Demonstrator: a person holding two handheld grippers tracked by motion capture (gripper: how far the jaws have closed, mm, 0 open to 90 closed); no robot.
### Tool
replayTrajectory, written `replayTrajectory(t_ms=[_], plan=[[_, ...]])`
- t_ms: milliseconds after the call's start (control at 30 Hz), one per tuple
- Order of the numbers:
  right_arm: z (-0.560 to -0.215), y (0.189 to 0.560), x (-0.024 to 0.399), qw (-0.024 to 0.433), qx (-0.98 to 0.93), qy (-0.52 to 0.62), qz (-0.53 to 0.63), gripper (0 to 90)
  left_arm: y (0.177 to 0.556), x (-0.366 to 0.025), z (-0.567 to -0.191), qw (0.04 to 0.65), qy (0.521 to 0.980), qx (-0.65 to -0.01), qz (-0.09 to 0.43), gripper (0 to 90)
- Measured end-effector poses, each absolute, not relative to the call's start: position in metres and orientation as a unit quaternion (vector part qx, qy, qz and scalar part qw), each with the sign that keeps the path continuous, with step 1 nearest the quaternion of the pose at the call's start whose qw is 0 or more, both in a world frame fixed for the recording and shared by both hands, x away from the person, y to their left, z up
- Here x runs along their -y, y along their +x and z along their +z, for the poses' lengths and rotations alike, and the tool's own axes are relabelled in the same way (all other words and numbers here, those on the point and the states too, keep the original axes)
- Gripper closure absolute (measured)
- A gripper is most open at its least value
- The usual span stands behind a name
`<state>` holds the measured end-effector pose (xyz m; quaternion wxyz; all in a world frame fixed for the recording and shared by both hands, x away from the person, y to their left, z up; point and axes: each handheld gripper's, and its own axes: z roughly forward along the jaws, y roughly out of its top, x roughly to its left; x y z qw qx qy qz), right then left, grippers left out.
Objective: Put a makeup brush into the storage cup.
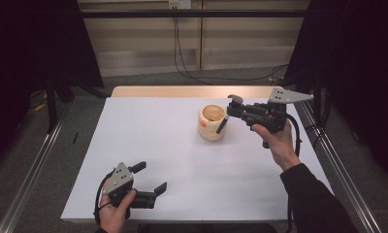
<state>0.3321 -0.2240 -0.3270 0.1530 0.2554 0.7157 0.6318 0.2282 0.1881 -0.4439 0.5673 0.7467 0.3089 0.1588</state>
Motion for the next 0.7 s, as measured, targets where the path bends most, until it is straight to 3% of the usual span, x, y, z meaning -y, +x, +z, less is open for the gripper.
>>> replayTrajectory(t_ms=[700], plan=[[-0.326, 0.380, 0.219, 0.196, -0.703, 0.304, 0.612, 77.7, 0.230, -0.191, -0.443, 0.564, 0.752, -0.302, 0.162, 1.2]])
